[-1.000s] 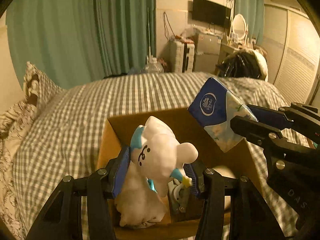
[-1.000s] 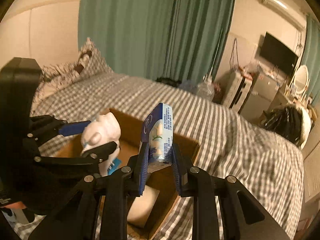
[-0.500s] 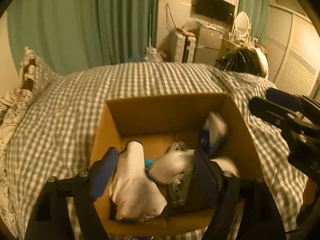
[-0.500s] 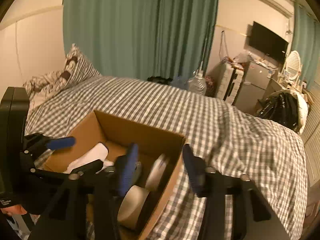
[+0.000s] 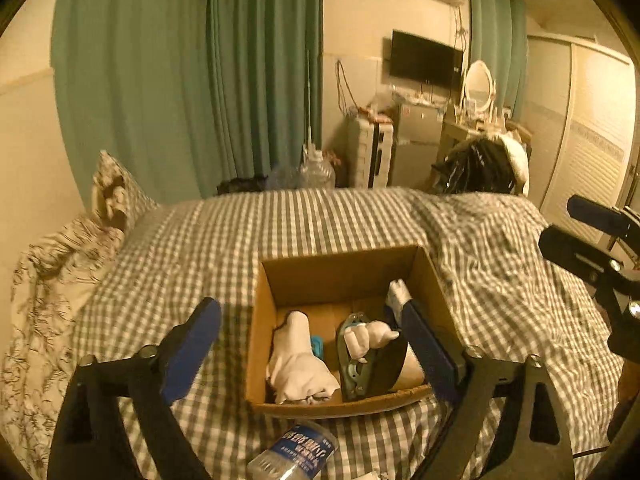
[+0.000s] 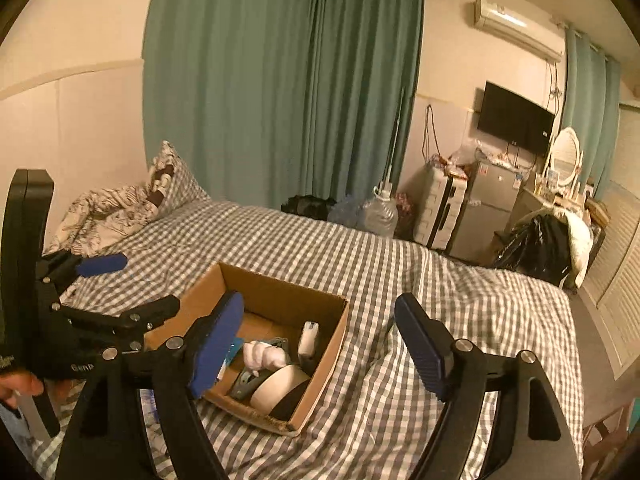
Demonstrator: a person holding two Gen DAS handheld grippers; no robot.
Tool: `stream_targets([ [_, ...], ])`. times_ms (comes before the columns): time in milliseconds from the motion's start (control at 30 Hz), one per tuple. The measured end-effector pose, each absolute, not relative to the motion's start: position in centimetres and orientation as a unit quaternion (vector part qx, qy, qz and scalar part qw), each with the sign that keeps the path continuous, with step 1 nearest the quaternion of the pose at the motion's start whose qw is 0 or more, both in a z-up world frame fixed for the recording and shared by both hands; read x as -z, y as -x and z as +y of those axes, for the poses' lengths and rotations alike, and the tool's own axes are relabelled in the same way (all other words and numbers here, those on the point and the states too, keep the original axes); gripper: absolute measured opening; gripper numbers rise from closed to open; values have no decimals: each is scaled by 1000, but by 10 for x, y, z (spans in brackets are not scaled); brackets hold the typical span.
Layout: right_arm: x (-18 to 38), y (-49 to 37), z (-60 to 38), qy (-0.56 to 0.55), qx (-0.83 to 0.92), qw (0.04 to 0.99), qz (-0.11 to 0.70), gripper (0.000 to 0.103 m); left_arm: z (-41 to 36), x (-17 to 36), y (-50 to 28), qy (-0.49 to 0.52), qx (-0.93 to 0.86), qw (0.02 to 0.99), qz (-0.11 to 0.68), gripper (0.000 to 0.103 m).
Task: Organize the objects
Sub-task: 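Grasp the white tube with the right tool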
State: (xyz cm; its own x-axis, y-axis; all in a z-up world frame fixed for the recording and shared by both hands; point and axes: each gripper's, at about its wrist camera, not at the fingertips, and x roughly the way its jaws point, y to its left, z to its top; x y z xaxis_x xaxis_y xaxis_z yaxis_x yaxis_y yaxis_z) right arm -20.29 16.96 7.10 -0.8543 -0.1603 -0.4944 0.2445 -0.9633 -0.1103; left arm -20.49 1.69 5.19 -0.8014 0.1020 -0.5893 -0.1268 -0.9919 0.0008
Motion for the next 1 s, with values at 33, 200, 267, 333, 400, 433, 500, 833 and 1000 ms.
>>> stream_targets([
  [33, -75, 197, 168, -245, 960, 107, 87, 78, 15, -56, 200, 304, -951, 59, 21, 96],
  [200, -87, 163, 162, -230, 962, 112, 92, 80, 2, -73, 165, 284, -957, 51, 24, 100],
  [267, -87, 151, 158, -228, 962, 114, 94, 81, -3, -75, 155, 280, -959, 43, 25, 101],
  [333, -86, 142, 155, -227, 962, 117, 95, 83, -10, -74, 143, 279, -959, 36, 22, 102],
  [400, -84, 133, 152, -227, 962, 118, 95, 86, -16, -72, 130, 278, -960, 31, 15, 103],
  [433, -83, 129, 151, -227, 962, 117, 96, 87, -19, -70, 125, 278, -960, 29, 13, 103],
  [500, -79, 120, 146, -226, 962, 116, 99, 89, -22, -63, 112, 276, -961, 22, 9, 103],
  [833, -12, 111, 123, -266, 947, 150, 94, 94, -27, 12, 82, 324, -946, -15, -3, 103],
  [1000, 49, 124, 103, -322, 923, 176, 112, 94, -32, 56, 89, 368, -929, -31, 16, 103],
])
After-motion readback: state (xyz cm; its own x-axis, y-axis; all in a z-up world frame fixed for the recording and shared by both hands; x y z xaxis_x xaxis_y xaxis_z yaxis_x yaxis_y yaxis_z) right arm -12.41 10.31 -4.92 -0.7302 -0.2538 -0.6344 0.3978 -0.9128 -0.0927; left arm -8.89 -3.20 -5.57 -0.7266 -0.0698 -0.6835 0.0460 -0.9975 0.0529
